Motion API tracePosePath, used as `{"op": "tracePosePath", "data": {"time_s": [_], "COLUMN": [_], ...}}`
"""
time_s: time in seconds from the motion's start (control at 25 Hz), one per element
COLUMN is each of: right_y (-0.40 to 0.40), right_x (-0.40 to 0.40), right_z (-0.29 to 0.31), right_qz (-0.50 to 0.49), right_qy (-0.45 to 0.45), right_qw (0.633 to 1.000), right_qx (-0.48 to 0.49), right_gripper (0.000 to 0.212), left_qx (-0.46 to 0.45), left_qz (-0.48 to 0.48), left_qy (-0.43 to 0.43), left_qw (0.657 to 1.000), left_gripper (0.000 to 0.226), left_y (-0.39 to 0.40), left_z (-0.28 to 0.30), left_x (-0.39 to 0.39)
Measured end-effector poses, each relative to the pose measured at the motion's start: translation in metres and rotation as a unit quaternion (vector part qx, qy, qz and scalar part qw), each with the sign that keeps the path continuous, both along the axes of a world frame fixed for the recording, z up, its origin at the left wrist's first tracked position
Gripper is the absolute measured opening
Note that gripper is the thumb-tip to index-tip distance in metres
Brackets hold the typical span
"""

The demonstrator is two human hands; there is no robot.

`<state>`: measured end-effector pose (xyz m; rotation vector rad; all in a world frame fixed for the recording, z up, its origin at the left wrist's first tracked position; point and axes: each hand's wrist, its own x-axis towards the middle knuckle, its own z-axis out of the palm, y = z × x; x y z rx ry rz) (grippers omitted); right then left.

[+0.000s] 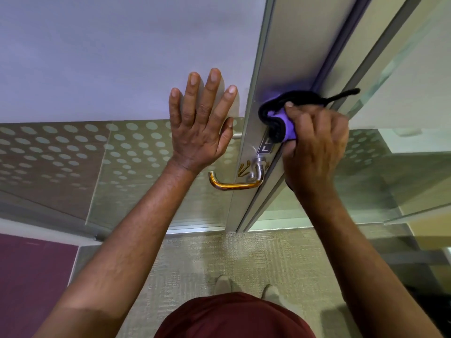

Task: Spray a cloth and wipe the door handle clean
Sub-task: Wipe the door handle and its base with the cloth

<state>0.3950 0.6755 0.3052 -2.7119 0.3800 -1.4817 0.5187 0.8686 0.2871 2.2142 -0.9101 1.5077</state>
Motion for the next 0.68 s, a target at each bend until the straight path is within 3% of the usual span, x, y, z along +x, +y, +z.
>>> {"op": "tracePosePath", "data": {"time_s": [0.12,0.24,0.36,0.56,0.68], "right_y": [-0.002,0.001,0.011,0.009,0.018], "right_x": [-0.009,-0.027,-0.029,-0.021,-0.028], "right_z": [-0.044,-0.087,-0.073,-0.045,-0.073], "right_qz": [0.024,0.033,0.02,0.005,0.011], "right_qy": [0.01,0.142,0.216,0.167,0.214], "right_qw": [0.998,0.988,0.976,0.985,0.975], "right_qx": [-0.049,-0.041,0.003,0.053,0.059], "right_gripper": [0.029,0.032,0.029,0.037,0.035], "left_qx": [0.0,0.008,0.006,0.002,0.008], "left_qz": [0.008,0.009,0.012,0.013,0.016], "left_qy": [-0.002,-0.001,-0.001,0.006,-0.004], "left_qw": [1.0,1.0,1.0,1.0,1.0], "left_gripper": [0.058,0.059,0.06,0.059,0.06], "left_y": [0.0,0.001,0.001,0.0,0.0], "left_z": [-0.001,0.001,0.0,0.0,0.0], "left_x": [0.001,0.0,0.0,0.0,0.0]}}
